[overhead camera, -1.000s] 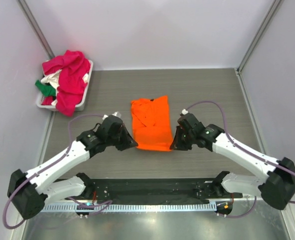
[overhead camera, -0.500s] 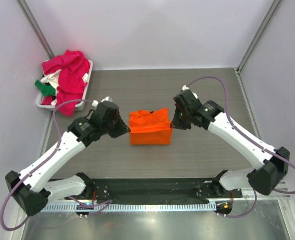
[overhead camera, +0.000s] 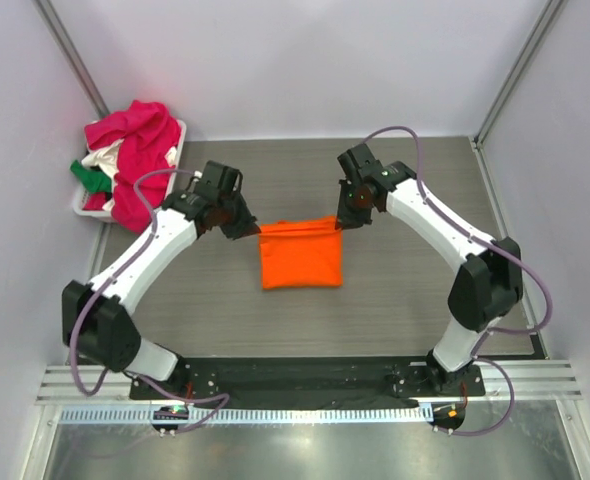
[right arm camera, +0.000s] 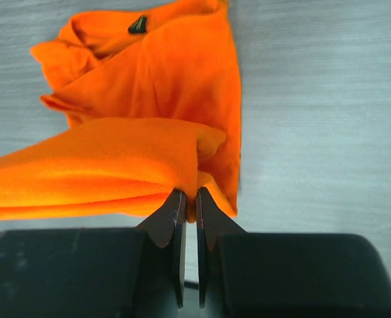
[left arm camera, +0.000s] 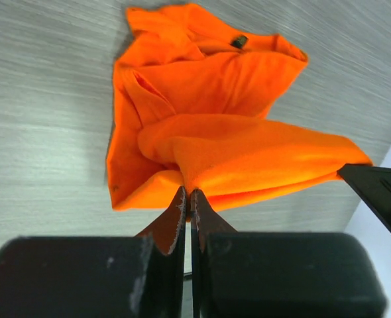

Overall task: Fold and stack the t-shirts
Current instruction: Fold the tshirt

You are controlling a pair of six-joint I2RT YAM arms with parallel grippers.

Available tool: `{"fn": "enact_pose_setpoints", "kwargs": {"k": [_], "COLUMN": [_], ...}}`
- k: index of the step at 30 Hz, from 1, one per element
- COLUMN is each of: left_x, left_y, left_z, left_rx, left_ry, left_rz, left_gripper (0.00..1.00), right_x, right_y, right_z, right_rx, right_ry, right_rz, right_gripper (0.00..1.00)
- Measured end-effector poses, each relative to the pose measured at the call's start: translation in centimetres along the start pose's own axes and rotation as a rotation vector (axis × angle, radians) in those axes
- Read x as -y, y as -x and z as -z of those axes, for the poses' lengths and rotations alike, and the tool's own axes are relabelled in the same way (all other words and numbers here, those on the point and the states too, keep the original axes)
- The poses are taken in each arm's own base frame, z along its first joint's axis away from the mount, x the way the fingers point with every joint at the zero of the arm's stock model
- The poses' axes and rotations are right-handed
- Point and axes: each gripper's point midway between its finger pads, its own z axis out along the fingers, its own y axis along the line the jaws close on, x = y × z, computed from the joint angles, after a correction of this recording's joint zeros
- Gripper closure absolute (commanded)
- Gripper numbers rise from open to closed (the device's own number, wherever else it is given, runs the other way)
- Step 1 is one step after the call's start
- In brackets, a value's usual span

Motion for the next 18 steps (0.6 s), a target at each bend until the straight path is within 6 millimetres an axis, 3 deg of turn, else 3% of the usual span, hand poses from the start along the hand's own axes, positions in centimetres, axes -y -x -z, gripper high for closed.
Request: {"fn": "enact_pose_setpoints", "kwargs": {"k": [10, 18], "left_x": [-1.1, -1.5], "left_y": [2.9, 5.6], "left_z": [-7.0, -12.1], "left_rx": [-0.086, -0.122], "left_ry": [0.075, 0.103], "left_rz": [0.015, 0.012], "left_gripper": [1.00, 1.00], "right_x": [0.4, 0.6], "right_y": [3.3, 5.8], "right_z": [-6.2, -9.8], "right_rx": [-0.063, -0.078], "right_ry": [-0.040, -0.037], "right_rz": [0.022, 0.023], "right_gripper": [0.99, 0.99]}}
